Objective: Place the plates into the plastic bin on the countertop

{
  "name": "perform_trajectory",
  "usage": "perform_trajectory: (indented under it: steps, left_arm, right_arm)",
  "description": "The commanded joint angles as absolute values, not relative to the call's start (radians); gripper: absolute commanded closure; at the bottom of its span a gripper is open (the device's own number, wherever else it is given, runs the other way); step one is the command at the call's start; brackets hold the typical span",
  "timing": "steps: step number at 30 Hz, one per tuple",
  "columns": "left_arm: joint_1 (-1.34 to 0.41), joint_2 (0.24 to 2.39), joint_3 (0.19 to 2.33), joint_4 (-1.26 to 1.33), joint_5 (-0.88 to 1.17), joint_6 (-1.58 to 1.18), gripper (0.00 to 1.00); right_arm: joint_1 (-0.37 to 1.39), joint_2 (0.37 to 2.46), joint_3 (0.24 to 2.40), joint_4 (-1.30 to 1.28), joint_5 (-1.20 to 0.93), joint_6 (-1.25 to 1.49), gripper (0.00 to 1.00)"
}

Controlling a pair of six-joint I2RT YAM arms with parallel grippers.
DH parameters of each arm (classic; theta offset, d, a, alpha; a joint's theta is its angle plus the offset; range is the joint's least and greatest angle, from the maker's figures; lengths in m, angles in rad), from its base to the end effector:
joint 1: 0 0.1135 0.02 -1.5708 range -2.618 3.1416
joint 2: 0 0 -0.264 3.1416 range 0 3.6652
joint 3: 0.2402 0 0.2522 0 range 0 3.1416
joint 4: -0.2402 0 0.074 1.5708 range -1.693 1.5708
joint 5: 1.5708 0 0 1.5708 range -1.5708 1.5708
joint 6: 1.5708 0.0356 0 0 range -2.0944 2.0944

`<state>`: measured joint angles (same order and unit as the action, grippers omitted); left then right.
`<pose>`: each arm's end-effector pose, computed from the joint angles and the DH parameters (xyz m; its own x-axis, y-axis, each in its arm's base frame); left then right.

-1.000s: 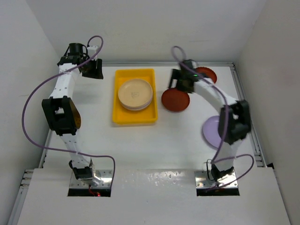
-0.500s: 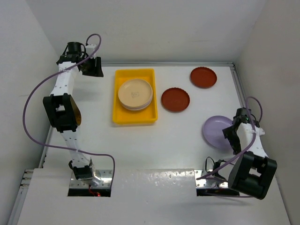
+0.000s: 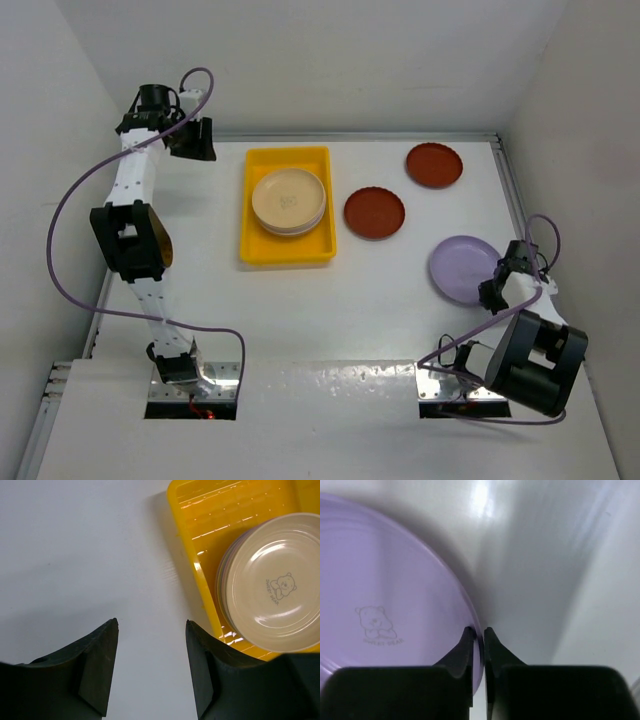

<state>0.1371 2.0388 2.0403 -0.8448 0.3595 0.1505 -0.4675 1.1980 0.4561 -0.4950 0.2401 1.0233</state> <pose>0.4528 0.0498 0.3293 -0.7159 0.0429 -0.6969 0.2136 0.9637 -0.1601 0.1574 -0.0889 0.1355 -0.0059 0.9320 -0.3624 0.9842 0.0695 0.1629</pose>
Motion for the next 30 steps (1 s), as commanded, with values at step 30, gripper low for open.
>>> perform_trajectory:
  steps: [30]
  left_arm:
    - [0.195,1.839,1.856,-0.842,0.202,0.190,0.40]
  right_arm:
    - [0.462,2.204,2.077,-0.467,0.005,0.526,1.00]
